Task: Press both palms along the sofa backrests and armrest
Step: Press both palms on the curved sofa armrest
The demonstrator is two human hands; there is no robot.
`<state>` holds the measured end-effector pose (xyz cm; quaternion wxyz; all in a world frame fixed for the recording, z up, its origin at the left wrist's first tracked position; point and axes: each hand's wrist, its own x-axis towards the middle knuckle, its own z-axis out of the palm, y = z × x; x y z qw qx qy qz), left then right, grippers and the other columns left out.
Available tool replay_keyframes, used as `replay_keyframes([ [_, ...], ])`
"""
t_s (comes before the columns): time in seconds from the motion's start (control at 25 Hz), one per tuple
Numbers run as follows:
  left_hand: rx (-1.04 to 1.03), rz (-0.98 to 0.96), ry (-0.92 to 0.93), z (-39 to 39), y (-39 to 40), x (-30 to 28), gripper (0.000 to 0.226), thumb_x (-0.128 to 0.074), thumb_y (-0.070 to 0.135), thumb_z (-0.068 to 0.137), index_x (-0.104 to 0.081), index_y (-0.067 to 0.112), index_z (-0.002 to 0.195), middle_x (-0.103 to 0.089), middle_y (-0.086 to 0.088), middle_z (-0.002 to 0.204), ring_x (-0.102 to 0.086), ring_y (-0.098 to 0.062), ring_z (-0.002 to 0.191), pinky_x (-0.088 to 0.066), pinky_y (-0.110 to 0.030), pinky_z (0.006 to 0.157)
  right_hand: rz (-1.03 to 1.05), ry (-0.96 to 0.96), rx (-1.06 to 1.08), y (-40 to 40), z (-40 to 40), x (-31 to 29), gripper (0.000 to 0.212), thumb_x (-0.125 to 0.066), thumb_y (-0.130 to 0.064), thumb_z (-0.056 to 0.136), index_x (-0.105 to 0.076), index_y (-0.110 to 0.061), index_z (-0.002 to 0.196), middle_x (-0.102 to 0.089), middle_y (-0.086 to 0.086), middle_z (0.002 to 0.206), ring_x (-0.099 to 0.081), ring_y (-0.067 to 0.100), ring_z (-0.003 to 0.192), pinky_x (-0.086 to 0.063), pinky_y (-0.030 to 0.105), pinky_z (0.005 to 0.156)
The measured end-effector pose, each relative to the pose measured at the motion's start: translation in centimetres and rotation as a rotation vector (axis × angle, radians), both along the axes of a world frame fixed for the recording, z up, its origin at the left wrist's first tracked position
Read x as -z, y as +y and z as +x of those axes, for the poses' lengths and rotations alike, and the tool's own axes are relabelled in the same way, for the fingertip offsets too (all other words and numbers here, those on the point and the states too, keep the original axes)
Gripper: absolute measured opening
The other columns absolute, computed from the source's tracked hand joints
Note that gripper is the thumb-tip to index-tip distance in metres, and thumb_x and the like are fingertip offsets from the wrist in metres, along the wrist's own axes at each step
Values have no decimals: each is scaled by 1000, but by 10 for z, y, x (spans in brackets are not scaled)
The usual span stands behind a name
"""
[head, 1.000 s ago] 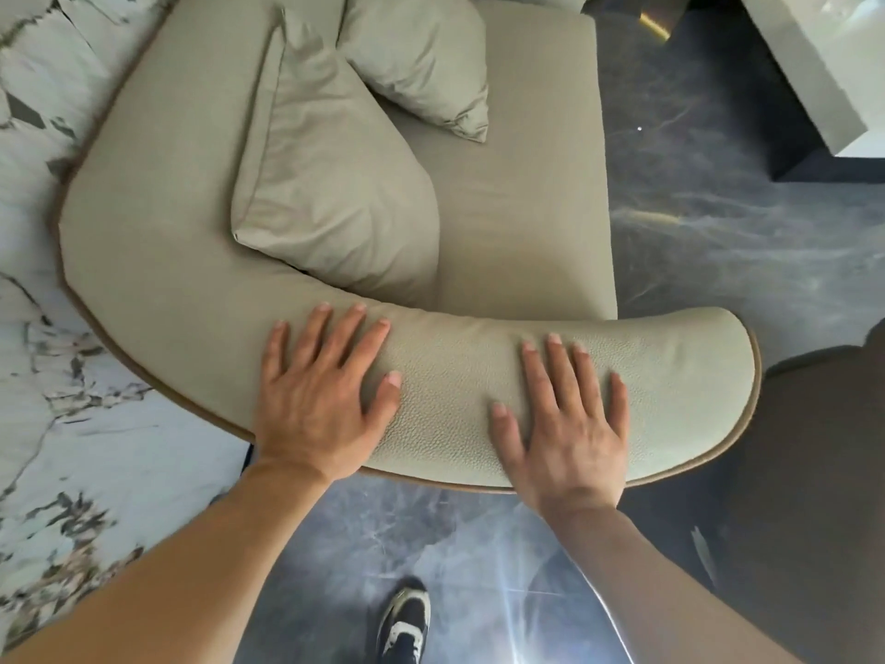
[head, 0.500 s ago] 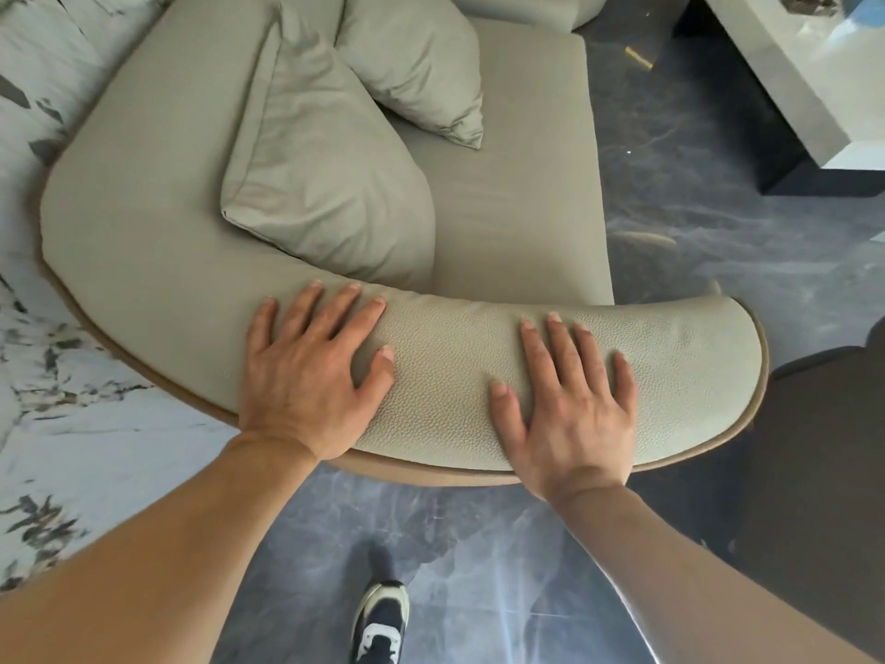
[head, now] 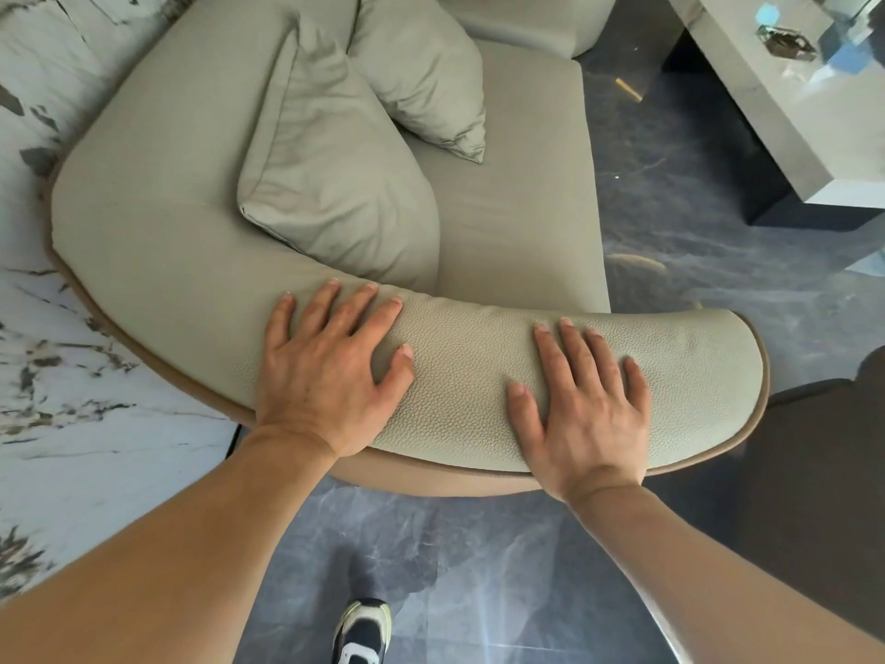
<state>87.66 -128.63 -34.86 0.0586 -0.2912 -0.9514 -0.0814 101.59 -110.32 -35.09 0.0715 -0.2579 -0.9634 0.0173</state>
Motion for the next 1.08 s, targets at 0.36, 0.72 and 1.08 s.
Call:
replay_keyframes([
  [0.36, 4, 38, 18, -32, 24, 1, 56, -31, 56, 85, -51, 33, 132, -51, 4, 142, -37, -25, 136, -19, -54, 113, 4, 7, 0, 23, -33, -1, 69, -23, -60, 88, -38, -25, 145, -39, 3, 152, -29, 27, 141, -18, 54, 113],
  [0.72, 3, 31, 14, -69, 48, 1, 57, -28, 57, 86, -49, 34, 134, -48, 6, 144, -34, -23, 138, -18, -53, 114, 12, 29, 0, 48, -69, 1, 69, -21, -60, 88, -39, -25, 144, -39, 2, 151, -30, 26, 140, -18, 53, 113],
  [1.08, 12, 22, 6, -95, 61, -1, 56, -29, 56, 86, -49, 33, 134, -49, 4, 144, -35, -24, 137, -19, -54, 113, 13, 32, 8, 60, -94, 3, 68, -22, -60, 88, -39, -24, 144, -41, 3, 150, -31, 27, 140, -19, 54, 112],
])
